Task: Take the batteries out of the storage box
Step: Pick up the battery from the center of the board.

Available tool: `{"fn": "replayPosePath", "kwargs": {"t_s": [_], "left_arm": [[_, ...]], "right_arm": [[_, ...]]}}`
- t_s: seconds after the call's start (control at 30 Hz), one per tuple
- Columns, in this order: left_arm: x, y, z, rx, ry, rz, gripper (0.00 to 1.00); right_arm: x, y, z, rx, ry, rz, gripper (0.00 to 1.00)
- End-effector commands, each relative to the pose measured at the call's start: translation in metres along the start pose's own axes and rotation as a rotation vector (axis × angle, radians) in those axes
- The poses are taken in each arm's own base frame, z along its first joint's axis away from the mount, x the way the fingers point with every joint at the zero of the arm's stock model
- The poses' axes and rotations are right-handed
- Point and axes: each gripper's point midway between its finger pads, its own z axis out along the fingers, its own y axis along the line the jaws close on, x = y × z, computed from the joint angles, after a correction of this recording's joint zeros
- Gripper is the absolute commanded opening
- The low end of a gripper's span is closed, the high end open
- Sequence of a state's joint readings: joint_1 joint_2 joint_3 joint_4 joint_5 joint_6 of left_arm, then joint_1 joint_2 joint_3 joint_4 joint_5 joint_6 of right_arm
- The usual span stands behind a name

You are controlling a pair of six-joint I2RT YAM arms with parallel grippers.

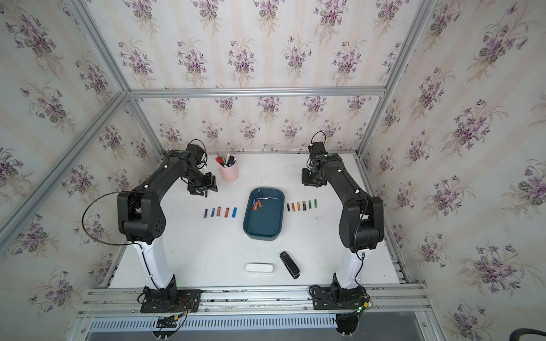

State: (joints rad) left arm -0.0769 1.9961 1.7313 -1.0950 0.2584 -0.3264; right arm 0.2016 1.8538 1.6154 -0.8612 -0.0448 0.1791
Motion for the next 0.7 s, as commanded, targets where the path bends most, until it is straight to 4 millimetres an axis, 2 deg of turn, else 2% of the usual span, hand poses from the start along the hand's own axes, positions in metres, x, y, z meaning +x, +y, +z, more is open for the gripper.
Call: {"fn": "replayPosePath", "kwargs": {"t_s": [0.0, 0.4, 0.57, 0.67], "left_arm": [[-0.012, 0.021, 0.008, -0.002, -0.033, 0.028, 0.72], [-0.057, 0.089, 0.039, -0.169, -0.024, 0.025, 0.75], [-0.067, 0.101, 0.053, -0.141, -0.007, 0.006, 0.74], [-0.067, 0.102, 0.06, -0.134, 0.008, 0.013, 0.66]], "right_arm": [[0.003, -0.002, 0.001, 0.011, 0.016, -0.008, 0.3], [0.002, -0.004, 0.0, 0.026, 0.026, -0.017, 0.3], [0.005, -0.005, 0.0, 0.032, 0.033, -0.019, 0.3], [0.004, -0.005, -0.002, 0.034, 0.028, -0.017, 0.3]]}}
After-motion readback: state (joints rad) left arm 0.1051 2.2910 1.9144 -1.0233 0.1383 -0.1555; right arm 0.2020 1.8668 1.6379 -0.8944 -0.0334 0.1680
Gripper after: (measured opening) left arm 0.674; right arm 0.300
